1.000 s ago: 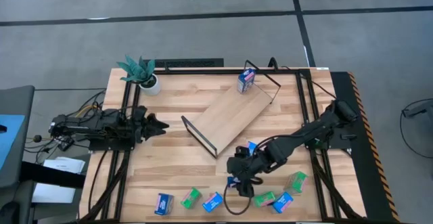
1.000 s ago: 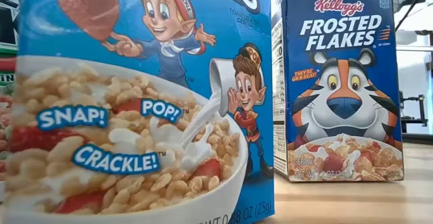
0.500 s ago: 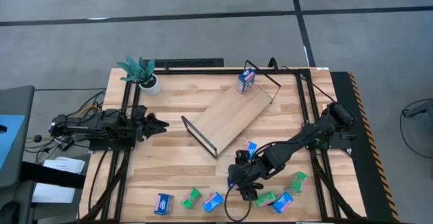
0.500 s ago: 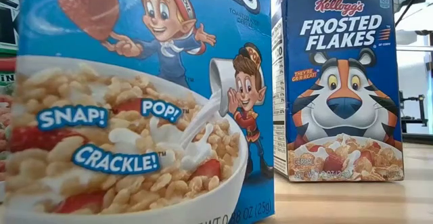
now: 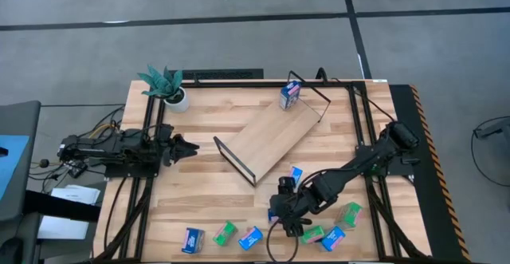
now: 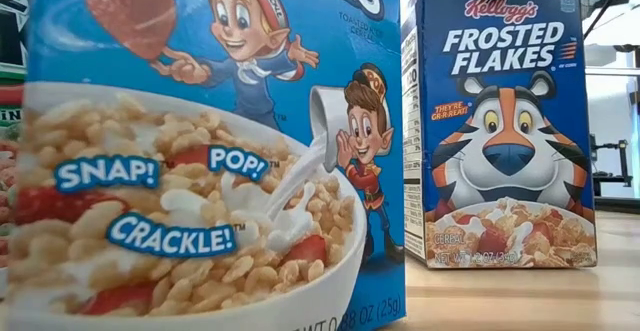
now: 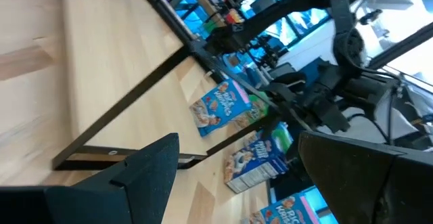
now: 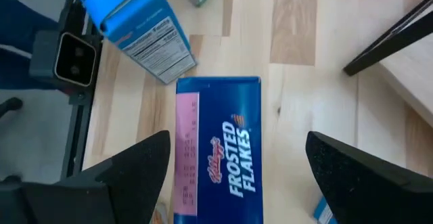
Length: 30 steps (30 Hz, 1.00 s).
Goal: Stack cereal on shelf
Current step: Put the right blue cereal box on the shelf aligned with the blue cereal box
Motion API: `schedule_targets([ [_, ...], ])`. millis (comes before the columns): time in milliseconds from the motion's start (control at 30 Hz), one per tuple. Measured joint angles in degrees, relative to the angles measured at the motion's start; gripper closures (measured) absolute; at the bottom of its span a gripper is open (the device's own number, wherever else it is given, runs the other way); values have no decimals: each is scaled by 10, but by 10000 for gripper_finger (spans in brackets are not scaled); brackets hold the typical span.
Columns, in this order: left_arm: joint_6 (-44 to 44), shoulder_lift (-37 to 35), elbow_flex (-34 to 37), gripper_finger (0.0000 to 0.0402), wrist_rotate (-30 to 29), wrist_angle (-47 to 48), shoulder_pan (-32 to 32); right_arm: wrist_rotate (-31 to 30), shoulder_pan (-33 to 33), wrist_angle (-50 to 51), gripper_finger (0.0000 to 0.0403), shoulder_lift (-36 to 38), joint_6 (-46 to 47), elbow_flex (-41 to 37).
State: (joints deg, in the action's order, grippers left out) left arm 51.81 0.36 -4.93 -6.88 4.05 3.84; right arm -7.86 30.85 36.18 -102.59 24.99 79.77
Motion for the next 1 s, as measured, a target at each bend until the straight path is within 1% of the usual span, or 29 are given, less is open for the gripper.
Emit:
schedule_targets([
  [133, 1, 0, 0, 108, -11, 5, 0, -9, 3, 4, 35, 0, 0, 0],
  [533, 15, 0, 0, 109, -15, 35, 0, -25, 3, 13, 38, 0, 0, 0],
  [1000, 18, 0, 0, 109, -15, 48, 0, -24, 3, 14, 103, 0, 13, 0],
])
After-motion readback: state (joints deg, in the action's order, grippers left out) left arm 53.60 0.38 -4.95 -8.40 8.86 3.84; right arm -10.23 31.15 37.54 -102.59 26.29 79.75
